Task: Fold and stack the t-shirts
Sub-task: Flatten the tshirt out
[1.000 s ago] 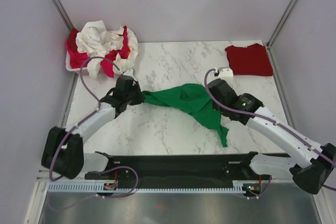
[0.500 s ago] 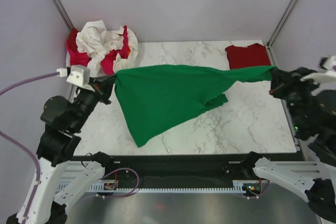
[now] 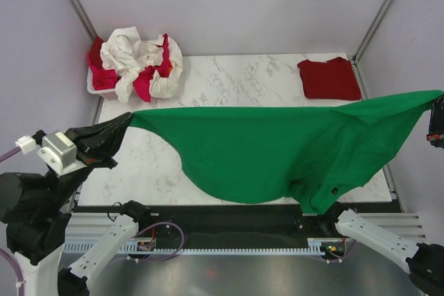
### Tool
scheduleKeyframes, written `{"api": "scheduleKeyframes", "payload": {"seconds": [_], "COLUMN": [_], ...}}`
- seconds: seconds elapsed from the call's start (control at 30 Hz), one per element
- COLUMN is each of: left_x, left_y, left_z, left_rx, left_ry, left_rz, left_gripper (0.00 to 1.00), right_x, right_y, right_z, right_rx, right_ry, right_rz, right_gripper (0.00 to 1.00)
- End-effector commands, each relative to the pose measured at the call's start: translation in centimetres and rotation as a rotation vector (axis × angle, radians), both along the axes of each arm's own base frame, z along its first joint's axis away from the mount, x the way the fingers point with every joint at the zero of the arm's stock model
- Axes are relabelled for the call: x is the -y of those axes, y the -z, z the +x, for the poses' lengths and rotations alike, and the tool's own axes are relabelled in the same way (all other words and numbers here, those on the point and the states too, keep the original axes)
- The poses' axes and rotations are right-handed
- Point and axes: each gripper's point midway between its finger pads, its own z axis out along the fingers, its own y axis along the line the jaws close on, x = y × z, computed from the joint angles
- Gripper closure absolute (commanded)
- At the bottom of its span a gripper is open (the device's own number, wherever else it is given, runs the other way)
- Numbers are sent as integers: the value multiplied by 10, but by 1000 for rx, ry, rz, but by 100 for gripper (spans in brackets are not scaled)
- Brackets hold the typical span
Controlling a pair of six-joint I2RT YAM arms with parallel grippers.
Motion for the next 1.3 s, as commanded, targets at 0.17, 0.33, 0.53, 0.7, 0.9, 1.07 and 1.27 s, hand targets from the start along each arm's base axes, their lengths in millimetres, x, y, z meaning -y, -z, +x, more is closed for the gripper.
{"api": "scheduleKeyframes", "payload": {"seconds": [0.17, 0.33, 0.53, 0.7, 0.9, 1.07, 1.27], "left_x": [-10, -23, -28, -24, -22, -17, -16], "left_y": [-71, -107, -119, -121, -122, -105, -5], "left_z": [-37, -65, -84, -89, -82, -36, 97], "left_rx": [237, 347, 393, 394, 388, 284, -49], "left_ry": [4, -18, 0, 25, 21, -42, -301], "left_rz": [36, 13, -3, -6, 1, 14, 128], "left_gripper": [98, 98, 98, 98, 98, 98, 98], "right_x": [-8, -21, -14, -12, -21, -46, -126], "right_y": [-75, -119, -131, -125, -129, -116, -21], "right_z": [-8, -56, -90, -92, -84, -13, 124], "right_rx": [225, 483, 586, 588, 585, 381, -124], "right_ry": [-43, -239, -302, -288, -302, -217, 56], "right_rz": [-131, -164, -202, -241, -253, -266, -526], "right_gripper": [100, 100, 100, 100, 100, 100, 100]}}
